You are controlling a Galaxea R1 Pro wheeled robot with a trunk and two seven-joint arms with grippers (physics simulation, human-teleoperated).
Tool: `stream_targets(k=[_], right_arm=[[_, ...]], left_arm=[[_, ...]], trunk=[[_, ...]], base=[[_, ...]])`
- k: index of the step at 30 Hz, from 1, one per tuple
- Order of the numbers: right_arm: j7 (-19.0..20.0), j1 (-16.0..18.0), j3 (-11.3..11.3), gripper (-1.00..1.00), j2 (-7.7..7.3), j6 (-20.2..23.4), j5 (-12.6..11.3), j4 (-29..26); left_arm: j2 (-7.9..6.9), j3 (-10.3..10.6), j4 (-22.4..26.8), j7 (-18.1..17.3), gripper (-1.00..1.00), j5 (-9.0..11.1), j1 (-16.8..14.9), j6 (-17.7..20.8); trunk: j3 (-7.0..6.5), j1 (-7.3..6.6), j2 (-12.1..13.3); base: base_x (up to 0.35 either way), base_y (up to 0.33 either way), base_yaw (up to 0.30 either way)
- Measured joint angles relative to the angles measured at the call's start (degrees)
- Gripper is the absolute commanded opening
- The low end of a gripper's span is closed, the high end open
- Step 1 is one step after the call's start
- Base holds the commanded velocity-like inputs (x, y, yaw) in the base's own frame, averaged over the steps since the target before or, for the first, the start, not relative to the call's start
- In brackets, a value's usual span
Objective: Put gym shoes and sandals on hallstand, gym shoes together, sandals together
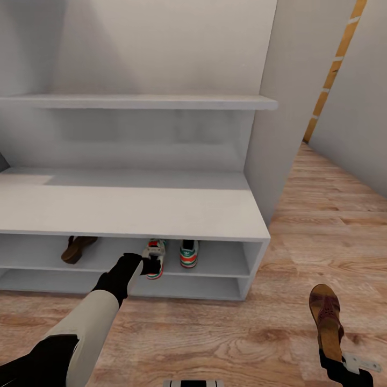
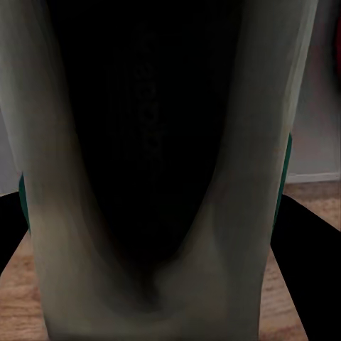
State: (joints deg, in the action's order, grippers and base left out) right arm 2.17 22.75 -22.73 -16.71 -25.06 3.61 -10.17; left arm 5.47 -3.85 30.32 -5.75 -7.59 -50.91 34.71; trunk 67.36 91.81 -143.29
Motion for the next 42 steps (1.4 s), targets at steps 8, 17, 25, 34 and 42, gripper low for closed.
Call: stream_targets(k=[8, 17, 25, 34, 42], right_arm=[[0.00, 0.00, 0.00, -1.00, 0.00, -0.01, 0.00, 0.00], [0.00, -0.01, 0.00, -1.00, 0.00, 0.00, 0.00, -0.01], [0.00, 0.03, 0.00, -1.00, 0.00, 0.00, 0.00, -0.03], [-0.03, 0.00, 0.00, -1.00, 0.00, 0.00, 0.00, -0.08], [0.00, 0.02, 0.00, -1.00, 0.00, 0.00, 0.00, -0.06]], left_arm=[[0.00, -0.04, 0.00, 0.00, -1.00, 0.00, -0.04, -0.08], [0.00, -0.05, -0.01, 0.01, -1.00, -0.07, -0.06, -0.09], [-0.01, 0.03, 0.00, 0.00, -1.00, -0.06, -0.05, -0.08], [-0.06, 0.05, 3.31, 0.16, -1.00, 0.25, -0.01, -0.45], [-0.15, 0.07, 1.46, 0.17, -1.00, -0.46, -0.01, -6.29]], trunk=[[0.00, -0.01, 0.00], [0.00, 0.00, 0.00], [0.00, 0.00, 0.00], [1.82, 0.14, -0.09], [1.95, 0.14, -0.09]], base=[[0.068, -0.001, -0.001], [0.032, 0.000, -0.155], [0.001, 0.000, -0.013], [0.000, 0.000, 0.000], [0.000, 0.000, 0.000]])
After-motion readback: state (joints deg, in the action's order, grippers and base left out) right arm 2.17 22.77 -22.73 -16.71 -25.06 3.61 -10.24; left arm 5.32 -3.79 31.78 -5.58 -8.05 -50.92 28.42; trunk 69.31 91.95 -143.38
